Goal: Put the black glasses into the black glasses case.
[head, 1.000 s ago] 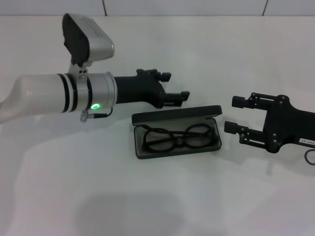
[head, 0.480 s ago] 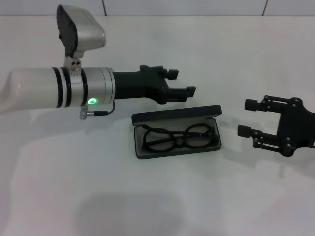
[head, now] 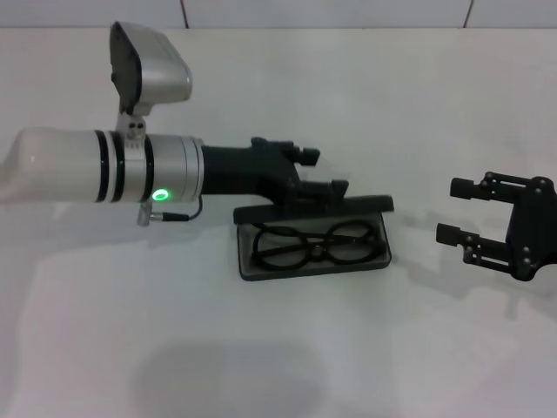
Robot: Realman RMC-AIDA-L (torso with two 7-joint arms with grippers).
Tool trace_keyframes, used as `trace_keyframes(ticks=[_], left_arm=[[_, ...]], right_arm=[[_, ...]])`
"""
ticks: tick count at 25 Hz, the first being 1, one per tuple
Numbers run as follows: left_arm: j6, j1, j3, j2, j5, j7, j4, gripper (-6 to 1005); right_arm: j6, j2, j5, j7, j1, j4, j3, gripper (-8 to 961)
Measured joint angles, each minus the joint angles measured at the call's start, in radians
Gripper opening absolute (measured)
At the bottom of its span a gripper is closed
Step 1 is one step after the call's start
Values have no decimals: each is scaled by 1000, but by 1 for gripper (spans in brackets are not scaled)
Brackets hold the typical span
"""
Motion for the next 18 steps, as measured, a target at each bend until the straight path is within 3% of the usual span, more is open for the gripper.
trace_keyframes(ticks=[8,13,18], left_arm=[[18,30,3,-7,41,25,0,761],[30,81,5,-10,47,133,-3,763],[66,114,3,-11,-19,223,-4,765]], right_arm=[[5,-1,-2,-1,-1,5,0,591],[15,0,-2,-2,-2,7,0,591],[14,4,-2,-2,-2,7,-1,591]])
